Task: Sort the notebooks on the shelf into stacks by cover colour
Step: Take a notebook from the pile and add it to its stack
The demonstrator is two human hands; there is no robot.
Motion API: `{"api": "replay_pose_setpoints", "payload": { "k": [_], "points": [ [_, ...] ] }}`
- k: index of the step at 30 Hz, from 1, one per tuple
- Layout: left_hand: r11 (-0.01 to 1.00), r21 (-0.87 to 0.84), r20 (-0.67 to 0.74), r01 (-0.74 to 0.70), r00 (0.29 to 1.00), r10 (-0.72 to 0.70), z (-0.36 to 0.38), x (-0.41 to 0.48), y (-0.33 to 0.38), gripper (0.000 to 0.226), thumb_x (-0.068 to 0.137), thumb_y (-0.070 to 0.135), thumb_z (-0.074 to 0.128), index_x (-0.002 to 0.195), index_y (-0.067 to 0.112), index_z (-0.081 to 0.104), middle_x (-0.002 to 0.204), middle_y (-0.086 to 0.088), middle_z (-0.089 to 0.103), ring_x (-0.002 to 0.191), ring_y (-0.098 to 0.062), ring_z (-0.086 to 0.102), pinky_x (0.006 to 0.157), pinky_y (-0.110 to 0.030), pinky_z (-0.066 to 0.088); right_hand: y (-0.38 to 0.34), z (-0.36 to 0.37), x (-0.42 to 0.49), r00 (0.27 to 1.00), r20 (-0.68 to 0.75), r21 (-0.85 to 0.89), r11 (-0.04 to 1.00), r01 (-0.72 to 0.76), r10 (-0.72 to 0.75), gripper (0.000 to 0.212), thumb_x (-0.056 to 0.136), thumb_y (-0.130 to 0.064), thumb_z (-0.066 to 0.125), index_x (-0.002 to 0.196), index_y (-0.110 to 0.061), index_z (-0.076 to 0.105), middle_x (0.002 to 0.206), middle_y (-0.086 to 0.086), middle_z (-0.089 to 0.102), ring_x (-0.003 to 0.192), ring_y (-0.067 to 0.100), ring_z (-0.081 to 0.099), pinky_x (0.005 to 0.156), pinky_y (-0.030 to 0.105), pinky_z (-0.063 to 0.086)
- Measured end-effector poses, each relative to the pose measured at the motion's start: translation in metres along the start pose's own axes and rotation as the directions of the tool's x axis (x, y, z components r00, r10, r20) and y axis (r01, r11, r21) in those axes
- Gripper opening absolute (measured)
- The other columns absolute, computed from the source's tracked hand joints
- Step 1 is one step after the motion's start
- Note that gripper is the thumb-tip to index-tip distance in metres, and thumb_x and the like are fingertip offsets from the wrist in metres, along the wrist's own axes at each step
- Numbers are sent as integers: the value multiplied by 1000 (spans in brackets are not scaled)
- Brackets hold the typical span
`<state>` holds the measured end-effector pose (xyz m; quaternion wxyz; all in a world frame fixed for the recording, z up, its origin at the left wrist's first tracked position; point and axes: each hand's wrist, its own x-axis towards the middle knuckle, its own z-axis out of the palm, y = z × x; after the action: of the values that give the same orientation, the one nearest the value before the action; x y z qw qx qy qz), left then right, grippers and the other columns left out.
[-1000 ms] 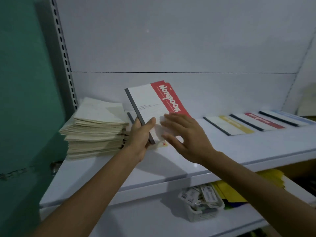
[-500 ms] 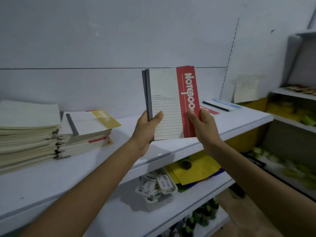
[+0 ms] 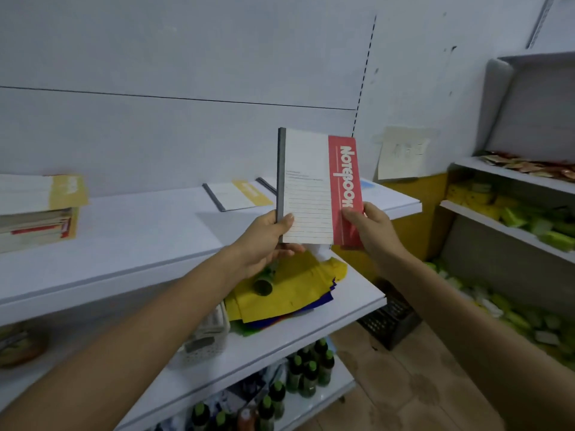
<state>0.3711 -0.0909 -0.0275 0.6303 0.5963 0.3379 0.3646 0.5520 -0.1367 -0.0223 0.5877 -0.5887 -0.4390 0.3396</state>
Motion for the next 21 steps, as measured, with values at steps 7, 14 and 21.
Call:
{"api": "replay_pose_setpoints", "payload": {
  "k": [7,14,21],
  "points": [
    [1000,-6,-123,16,992,-16,14,46,-9,25,102,23,38,122,13,50,94,-6,66,55,-7,59,51,-17,47,13,-24,42,988,137,12,997,-79,77,26,97,-16,52,123,-17,51,98,4,69,78,19,72,63,30,59],
    [998,-57,-171,35,984,-44,7,121,-8,27,103,20,39,124,8,50,96,-7,65,54,-8,59,47,-16,47,15,-31,113,986,110,10,992,-129,128,25,99,-9,47,123,-14,54,91,10,70,72,21,72,59,28,58],
    [992,122,-224,-31,973,58,11,191,-18,24,99,12,47,122,11,42,107,-5,61,57,-10,66,51,-19,51,21,-43,181,993,57,-100,990,-95,101,34,97,-7,50,131,-6,52,96,16,69,76,25,71,61,27,59]
  ]
}}
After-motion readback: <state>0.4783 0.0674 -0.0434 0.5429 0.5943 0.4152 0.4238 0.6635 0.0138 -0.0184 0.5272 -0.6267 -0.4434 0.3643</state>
